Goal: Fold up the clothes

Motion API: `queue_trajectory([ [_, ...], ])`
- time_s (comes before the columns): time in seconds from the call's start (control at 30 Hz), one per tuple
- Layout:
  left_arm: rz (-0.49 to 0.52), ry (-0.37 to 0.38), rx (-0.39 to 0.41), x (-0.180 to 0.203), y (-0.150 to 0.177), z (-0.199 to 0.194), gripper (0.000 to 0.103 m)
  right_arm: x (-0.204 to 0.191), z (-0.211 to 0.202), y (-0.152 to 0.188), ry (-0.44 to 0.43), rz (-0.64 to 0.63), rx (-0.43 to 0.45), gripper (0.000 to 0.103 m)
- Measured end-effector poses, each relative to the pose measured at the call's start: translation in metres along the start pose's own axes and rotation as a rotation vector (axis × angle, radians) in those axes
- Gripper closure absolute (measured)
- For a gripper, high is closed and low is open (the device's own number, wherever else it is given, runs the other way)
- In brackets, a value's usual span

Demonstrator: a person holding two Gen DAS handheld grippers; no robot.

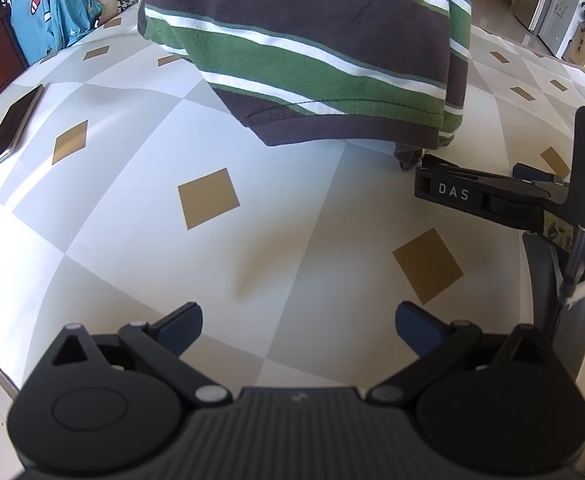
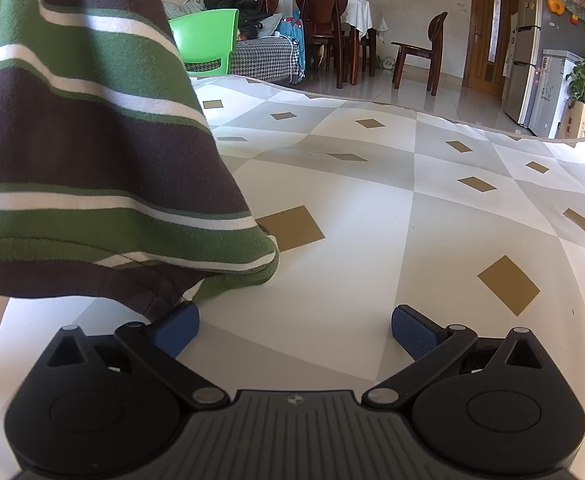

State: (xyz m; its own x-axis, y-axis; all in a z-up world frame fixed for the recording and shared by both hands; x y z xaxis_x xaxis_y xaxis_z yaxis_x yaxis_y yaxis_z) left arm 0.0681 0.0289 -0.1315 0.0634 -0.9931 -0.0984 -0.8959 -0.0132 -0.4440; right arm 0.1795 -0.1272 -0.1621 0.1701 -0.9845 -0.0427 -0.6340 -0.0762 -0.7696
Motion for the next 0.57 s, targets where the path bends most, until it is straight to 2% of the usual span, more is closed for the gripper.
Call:
queue_trajectory([
  [0.57,0.000,-0.011,0.000,-0.0017,0.0008,0.0005,0.000,-0.0001,0.0000,0.0000,0.000,0.000,0.000,0.000],
])
Point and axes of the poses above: each gripper's, at about its wrist camera, not at the fingertips, and z roughly the way its jaws point, x to its right, y to its underside, the point moved 9 cm from there along z, roughly the way its jaws point, and after that the axes turned 7 degrees about -y, right-handed, at the moved point
